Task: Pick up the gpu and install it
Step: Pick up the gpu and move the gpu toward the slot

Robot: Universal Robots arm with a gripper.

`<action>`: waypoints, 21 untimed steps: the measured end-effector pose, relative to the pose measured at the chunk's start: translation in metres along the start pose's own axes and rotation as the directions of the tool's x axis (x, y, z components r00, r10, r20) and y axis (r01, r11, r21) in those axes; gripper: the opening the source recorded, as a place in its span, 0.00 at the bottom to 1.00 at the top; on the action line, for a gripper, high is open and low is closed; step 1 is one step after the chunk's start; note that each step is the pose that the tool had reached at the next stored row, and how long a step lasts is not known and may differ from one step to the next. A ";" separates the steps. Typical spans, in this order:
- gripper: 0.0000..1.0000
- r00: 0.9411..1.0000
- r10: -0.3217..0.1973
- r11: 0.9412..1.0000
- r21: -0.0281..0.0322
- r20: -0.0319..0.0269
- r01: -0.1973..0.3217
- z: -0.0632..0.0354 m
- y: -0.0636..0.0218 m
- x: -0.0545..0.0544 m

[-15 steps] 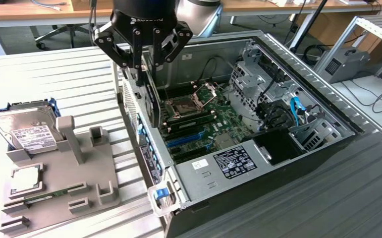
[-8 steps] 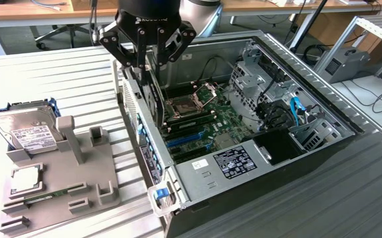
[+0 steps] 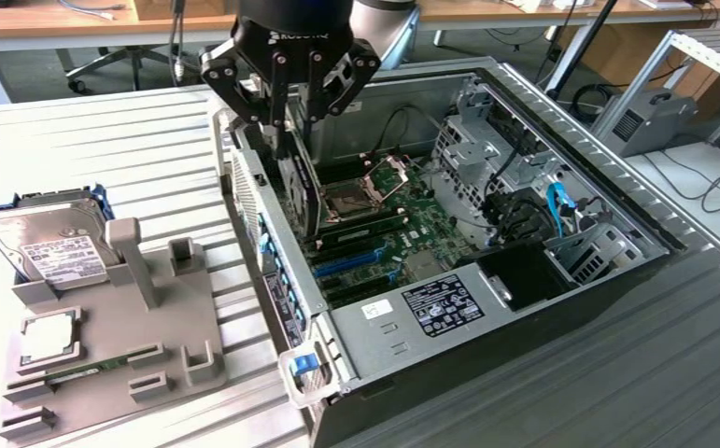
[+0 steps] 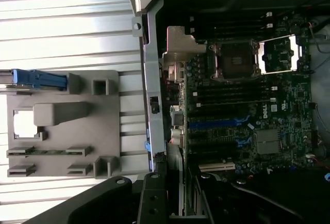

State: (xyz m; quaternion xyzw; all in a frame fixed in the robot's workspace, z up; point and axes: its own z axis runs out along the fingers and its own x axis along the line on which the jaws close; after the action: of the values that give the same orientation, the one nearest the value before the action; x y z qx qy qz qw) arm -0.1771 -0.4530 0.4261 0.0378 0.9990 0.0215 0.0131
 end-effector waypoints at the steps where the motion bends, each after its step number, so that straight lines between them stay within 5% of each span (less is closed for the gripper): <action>1: 0.26 1.000 0.000 1.000 0.000 0.000 0.000 0.0000 0.0001 -0.001; 21: 0.26 1.000 0.000 1.000 0.000 0.000 0.000 0.0005 0.0014 -0.019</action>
State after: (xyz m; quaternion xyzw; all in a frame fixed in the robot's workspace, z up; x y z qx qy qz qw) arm -0.1585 -0.4530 0.4261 0.0379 0.9990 0.0215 0.0130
